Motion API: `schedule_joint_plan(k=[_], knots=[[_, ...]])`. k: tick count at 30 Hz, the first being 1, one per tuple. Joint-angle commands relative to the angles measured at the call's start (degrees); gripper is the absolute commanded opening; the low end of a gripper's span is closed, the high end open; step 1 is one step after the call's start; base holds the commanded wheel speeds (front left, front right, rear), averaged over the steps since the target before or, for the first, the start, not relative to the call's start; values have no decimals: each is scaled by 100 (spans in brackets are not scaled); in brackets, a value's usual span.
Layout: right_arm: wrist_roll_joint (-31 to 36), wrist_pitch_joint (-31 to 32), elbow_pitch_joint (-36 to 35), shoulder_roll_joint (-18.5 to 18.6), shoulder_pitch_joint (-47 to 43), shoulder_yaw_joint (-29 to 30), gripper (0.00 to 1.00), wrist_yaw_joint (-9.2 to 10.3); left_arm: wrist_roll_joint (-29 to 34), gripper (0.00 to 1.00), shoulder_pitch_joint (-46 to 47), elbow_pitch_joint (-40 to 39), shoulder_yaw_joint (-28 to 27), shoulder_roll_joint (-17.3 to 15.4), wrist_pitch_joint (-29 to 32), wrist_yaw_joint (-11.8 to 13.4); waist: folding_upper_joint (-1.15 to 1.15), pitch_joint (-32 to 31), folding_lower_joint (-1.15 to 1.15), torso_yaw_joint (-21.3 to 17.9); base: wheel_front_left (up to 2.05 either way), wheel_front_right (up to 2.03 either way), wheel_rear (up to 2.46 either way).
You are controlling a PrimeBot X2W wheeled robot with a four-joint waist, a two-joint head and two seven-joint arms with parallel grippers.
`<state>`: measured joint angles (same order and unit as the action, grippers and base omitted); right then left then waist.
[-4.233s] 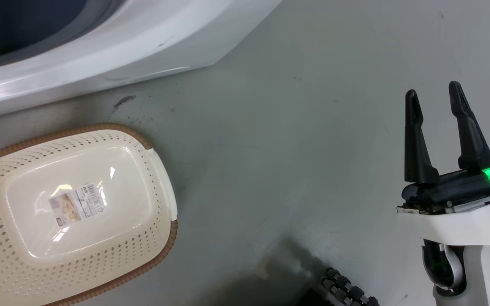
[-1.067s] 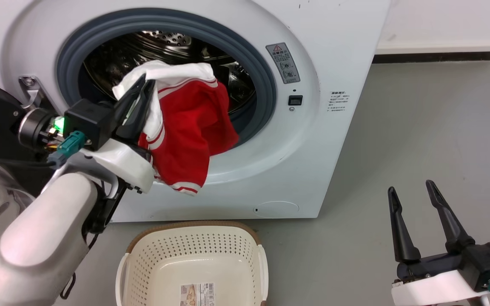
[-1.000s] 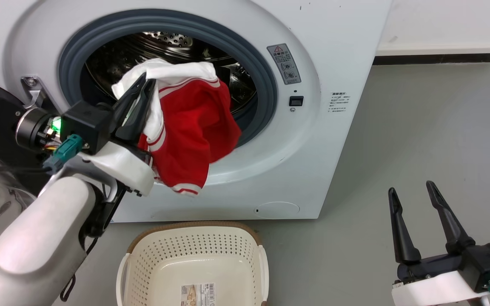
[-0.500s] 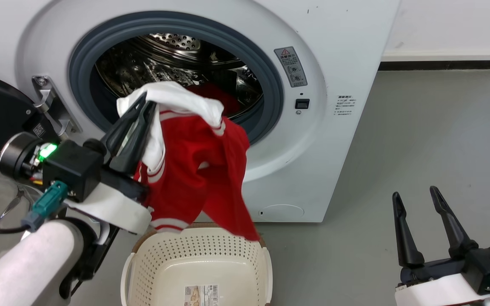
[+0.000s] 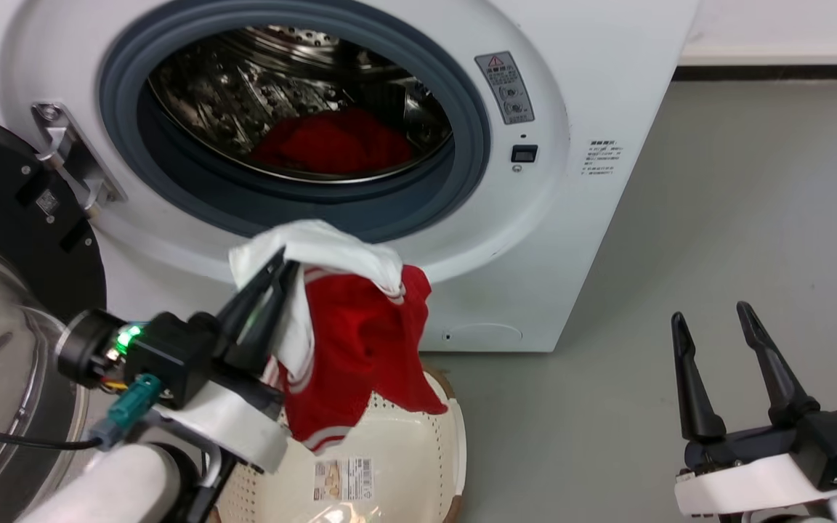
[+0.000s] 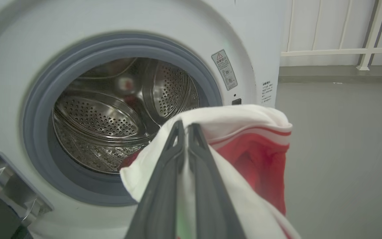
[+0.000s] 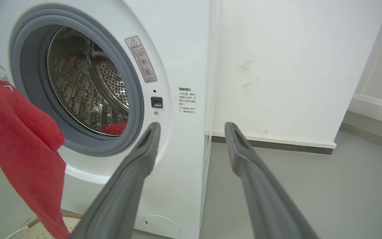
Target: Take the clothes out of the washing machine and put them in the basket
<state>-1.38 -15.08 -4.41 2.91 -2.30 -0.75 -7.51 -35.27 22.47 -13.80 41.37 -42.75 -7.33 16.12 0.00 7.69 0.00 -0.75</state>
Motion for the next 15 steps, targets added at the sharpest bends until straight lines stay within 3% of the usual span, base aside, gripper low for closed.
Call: schedule_joint_plan(k=[1,10,15], knots=[[23,-14,-19,-5,79,2,100,4,-45,0,-101,41,28,51,-50,-30,0,104,0,-12,0,0,0],[104,-13,-157,-5,638,43,100,4,-99,0,-176,1486,528,737,-381,-415,0,1145,0,-127,0,0,0],[139,-14,-234,-4,941,59,100,4,-181,0,53,2588,656,1137,-509,-784,0,1727,0,-198,0,0,0]])
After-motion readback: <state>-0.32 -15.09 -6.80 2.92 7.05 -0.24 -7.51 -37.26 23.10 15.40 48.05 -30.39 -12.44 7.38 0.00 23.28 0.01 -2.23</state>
